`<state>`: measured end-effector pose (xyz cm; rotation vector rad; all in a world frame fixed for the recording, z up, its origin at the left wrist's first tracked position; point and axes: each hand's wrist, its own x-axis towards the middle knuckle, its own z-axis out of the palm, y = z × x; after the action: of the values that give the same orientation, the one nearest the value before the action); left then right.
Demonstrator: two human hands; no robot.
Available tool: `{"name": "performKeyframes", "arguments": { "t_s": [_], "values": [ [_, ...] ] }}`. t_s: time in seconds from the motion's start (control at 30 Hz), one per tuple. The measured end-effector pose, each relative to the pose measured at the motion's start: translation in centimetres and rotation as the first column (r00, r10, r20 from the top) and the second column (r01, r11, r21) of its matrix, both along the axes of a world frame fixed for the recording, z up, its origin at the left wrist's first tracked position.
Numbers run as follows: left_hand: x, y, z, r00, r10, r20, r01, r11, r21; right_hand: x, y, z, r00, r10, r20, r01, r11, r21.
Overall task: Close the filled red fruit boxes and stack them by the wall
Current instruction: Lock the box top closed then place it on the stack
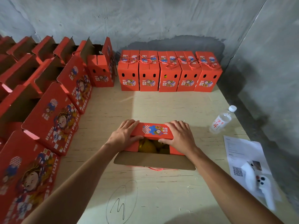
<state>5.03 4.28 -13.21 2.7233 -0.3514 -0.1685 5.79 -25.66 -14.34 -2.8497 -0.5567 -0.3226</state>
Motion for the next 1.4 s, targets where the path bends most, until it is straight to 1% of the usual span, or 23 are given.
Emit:
{"name": "performKeyframes", "arguments": {
  "t_s": [0.03, 0.1, 0.17, 0.23, 0.27, 0.33, 0.4, 0.43, 0.53, 0.57, 0.63, 0.73, 0.83, 0.9, 0.97, 1.03, 1.1, 1.13, 1.2, 1.23, 1.3, 1.33, 1.4],
  "values": [
    [-0.3, -0.1, -0.3, 1.0, 0.028, -0.001, -0.028, 0.997, -0.072, -0.2, -0.1, 0.0, 1.0, 0.002, -0.025, -0.001, 0.999, 0.046],
    [-0.8, -0.3, -0.7, 0.998, 0.058, 0.005, -0.056, 0.981, -0.187, -0.8, -0.7, -0.1, 0.995, 0.017, -0.1, 0.007, 0.973, 0.23],
    [-1.1, -0.6, -1.0, 0.998, 0.061, -0.023, -0.065, 0.975, -0.211, -1.6, -1.6, -0.5, 0.981, 0.059, -0.187, 0.024, 0.911, 0.412],
    [-1.5, -0.7, -1.1, 0.997, 0.054, -0.052, -0.063, 0.979, -0.196, -2.5, -2.7, -0.7, 0.969, 0.076, -0.234, 0.064, 0.84, 0.539],
    [-1.8, -0.7, -1.1, 0.997, 0.057, -0.046, -0.067, 0.971, -0.231, -3.2, -3.2, -0.7, 0.965, 0.074, -0.25, 0.096, 0.792, 0.604],
    [-2.6, -0.3, -1.1, 0.991, 0.13, -0.04, -0.134, 0.884, -0.448, -4.5, -4.3, -1.0, 0.961, 0.059, -0.271, 0.149, 0.714, 0.684],
    [-3.8, 0.6, -1.2, 0.978, 0.208, -0.022, -0.177, 0.769, -0.615, -5.9, -5.2, -1.4, 0.957, 0.046, -0.287, 0.18, 0.684, 0.707],
    [-4.4, 1.2, -1.3, 0.972, 0.232, 0.037, -0.158, 0.761, -0.63, -6.5, -5.4, -1.5, 0.957, 0.046, -0.285, 0.179, 0.68, 0.711],
    [-5.7, 2.4, -1.6, 0.953, 0.235, 0.19, -0.083, 0.808, -0.583, -7.6, -5.5, -1.4, 0.95, 0.091, -0.299, 0.16, 0.681, 0.715],
    [-6.0, 2.9, -1.7, 0.952, 0.207, 0.225, -0.053, 0.835, -0.547, -7.8, -5.6, -1.1, 0.939, 0.113, -0.324, 0.163, 0.685, 0.71],
    [-6.3, 3.7, -1.5, 0.953, 0.065, 0.297, 0.069, 0.906, -0.418, -8.2, -6.1, -0.3, 0.907, 0.174, -0.384, 0.147, 0.722, 0.676],
    [-6.6, 4.9, -0.5, 0.94, -0.161, 0.301, 0.233, 0.947, -0.22, -8.6, -7.3, 0.9, 0.848, 0.223, -0.481, 0.04, 0.878, 0.478],
    [-7.7, 5.1, 0.4, 0.946, -0.214, 0.246, 0.259, 0.95, -0.172, -8.7, -7.1, 1.6, 0.879, 0.18, -0.441, -0.019, 0.938, 0.345],
    [-8.2, 4.7, 1.3, 0.979, -0.145, 0.144, 0.177, 0.953, -0.244, -8.3, -6.7, 2.1, 0.905, 0.08, -0.418, 0.048, 0.957, 0.286],
    [-7.9, 3.3, 2.3, 0.998, 0.06, 0.018, -0.05, 0.938, -0.344, -7.5, -5.9, 2.9, 0.923, -0.027, -0.384, 0.17, 0.924, 0.343],
    [-6.8, 1.3, 2.9, 0.947, 0.318, -0.038, -0.306, 0.865, -0.397, -6.1, -4.5, 3.5, 0.953, -0.154, -0.26, 0.254, 0.875, 0.412],
    [-5.5, -1.0, 2.6, 0.865, 0.501, -0.016, -0.481, 0.821, -0.307, -4.7, -3.0, 3.6, 0.94, -0.288, -0.186, 0.341, 0.841, 0.421],
    [-5.0, -2.2, 1.9, 0.852, 0.52, 0.059, -0.503, 0.845, -0.184, -4.2, -2.1, 3.1, 0.936, -0.325, -0.134, 0.352, 0.855, 0.381],
    [-4.8, -4.4, 0.2, 0.888, 0.383, 0.255, -0.411, 0.909, 0.068, -3.5, -0.3, 1.6, 0.964, -0.262, 0.042, 0.241, 0.93, 0.278],
    [-4.7, -5.2, -0.6, 0.906, 0.277, 0.319, -0.314, 0.947, 0.072, -3.6, 0.7, 0.9, 0.975, -0.184, 0.125, 0.148, 0.956, 0.253],
    [-4.5, -6.1, -1.6, 0.898, 0.155, 0.412, -0.127, 0.987, -0.097, -3.8, 1.7, 0.0, 0.976, -0.092, 0.196, 0.044, 0.97, 0.239],
    [-4.5, -6.2, -1.9, 0.884, 0.161, 0.438, -0.102, 0.983, -0.155, -3.9, 1.8, -0.4, 0.976, -0.104, 0.191, 0.056, 0.969, 0.24],
    [-4.5, -6.1, -2.2, 0.868, 0.169, 0.467, -0.124, 0.984, -0.127, -3.8, 1.7, -0.9, 0.973, -0.138, 0.184, 0.092, 0.966, 0.24]
  ]
}}
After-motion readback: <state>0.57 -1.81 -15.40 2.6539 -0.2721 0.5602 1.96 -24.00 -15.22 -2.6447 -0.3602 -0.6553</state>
